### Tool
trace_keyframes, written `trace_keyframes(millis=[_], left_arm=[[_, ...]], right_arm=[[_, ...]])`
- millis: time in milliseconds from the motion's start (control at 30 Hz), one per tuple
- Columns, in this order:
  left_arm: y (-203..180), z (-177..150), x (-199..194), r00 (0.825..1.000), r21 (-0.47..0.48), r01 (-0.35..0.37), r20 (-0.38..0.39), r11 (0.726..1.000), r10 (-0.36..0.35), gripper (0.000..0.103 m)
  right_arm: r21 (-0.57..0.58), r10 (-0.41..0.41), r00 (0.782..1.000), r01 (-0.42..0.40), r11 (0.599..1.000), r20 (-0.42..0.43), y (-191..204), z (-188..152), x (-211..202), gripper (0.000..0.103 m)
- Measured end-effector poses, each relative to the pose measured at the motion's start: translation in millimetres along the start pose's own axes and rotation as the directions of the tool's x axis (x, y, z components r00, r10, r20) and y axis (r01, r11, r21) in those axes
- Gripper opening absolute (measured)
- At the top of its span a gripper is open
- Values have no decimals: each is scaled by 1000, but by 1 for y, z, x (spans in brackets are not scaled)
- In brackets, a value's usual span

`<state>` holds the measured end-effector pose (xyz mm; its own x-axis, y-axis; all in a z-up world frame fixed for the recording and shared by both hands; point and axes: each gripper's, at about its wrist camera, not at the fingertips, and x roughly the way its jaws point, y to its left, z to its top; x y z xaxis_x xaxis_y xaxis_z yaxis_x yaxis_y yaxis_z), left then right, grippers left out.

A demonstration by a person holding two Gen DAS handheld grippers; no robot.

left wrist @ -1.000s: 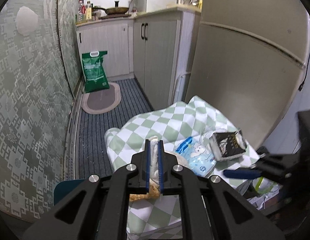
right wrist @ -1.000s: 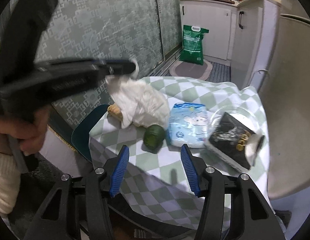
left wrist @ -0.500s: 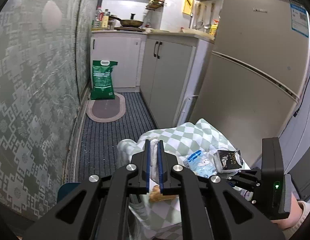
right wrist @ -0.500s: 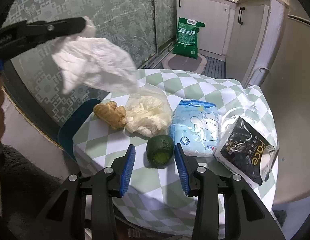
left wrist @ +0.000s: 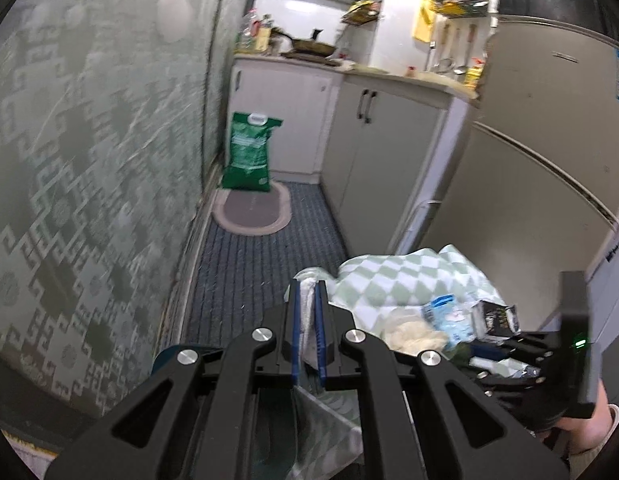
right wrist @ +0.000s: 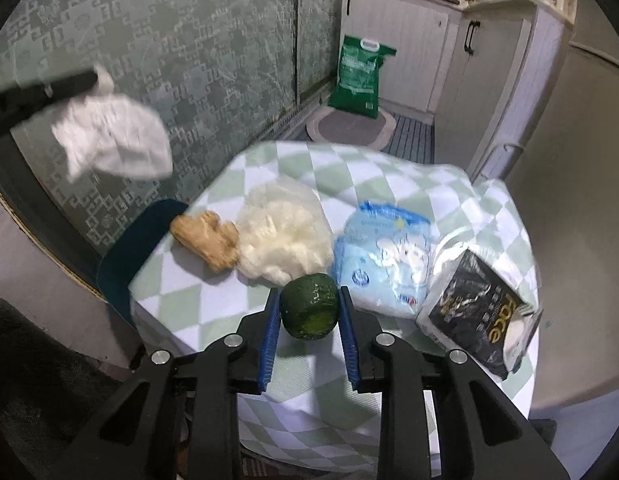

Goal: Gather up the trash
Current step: 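Lift the tissue with the left tool while the right tool grasps the green lime, then carry tissue and lime over the teal bin and open both tools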

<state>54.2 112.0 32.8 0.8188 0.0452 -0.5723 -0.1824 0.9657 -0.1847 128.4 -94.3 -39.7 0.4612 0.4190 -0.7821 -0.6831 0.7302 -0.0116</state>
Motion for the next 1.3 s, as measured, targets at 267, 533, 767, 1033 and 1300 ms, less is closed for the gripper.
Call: trace_keyframes(millis=[267,533,767,1033,1300], left_arm=[[14,-11,0,998,-19,-41,-38,999,40,8],[30,-30,6,993,-47,-69,-99,997,64,8],[54,-49,19,983,-72,-93,-168,993,80,8],[79,-72,34,964,-75,-121,-248,990,99,8],[98,-87,47,947,-87,-118,-309,989,85,8]], right_arm=[[-31,49,996,-47,998,74,25,15,-20,28],[-82,129,986,-121,989,102,62,35,-24,28],[-102,177,981,-169,980,78,88,48,-8,28],[-133,221,975,-215,967,26,119,57,14,28],[-145,250,967,-255,956,-56,142,61,41,28]])
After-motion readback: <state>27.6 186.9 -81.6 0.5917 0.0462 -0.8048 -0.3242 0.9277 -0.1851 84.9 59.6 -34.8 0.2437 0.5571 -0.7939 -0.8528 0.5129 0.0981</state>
